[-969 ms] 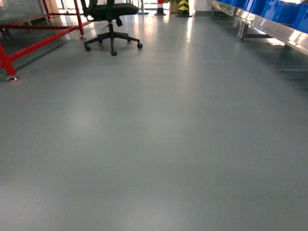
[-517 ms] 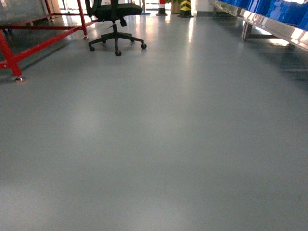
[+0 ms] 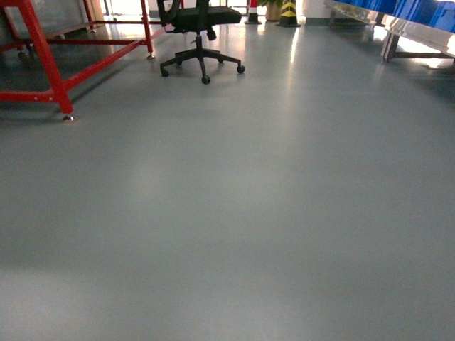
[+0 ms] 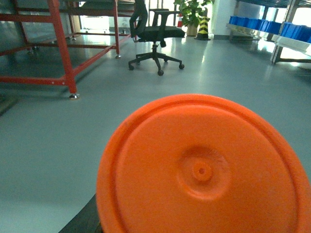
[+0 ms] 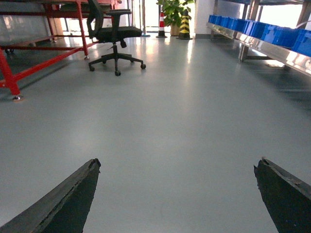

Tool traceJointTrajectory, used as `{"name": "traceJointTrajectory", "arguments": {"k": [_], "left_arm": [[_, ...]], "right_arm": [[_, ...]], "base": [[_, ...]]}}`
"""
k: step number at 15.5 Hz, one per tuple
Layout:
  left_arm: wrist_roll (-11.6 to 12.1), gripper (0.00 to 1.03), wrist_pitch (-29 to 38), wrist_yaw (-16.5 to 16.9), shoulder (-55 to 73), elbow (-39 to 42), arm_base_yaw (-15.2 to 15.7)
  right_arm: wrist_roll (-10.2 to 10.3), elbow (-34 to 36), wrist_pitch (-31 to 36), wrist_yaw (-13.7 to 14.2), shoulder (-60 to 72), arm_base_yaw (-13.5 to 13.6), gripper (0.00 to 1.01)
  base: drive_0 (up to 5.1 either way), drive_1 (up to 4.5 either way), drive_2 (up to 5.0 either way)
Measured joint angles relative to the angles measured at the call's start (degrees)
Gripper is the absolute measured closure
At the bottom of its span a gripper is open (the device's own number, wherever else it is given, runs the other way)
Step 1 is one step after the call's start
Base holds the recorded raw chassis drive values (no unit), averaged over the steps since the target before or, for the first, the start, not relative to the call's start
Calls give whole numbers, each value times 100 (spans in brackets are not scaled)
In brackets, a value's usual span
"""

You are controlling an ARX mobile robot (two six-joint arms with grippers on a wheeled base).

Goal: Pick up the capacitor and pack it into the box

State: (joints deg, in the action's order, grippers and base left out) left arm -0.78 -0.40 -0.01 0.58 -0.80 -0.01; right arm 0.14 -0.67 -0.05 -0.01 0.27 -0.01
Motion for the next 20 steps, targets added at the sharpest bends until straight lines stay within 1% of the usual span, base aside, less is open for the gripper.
{"name": "traceJointTrajectory", "arguments": {"k": [20], "left_arm": [[0,59,0,2,0,0,0]], "right_arm": [[0,0,-15,-2,0,0,3]], "base": [[-504,237,237]]}}
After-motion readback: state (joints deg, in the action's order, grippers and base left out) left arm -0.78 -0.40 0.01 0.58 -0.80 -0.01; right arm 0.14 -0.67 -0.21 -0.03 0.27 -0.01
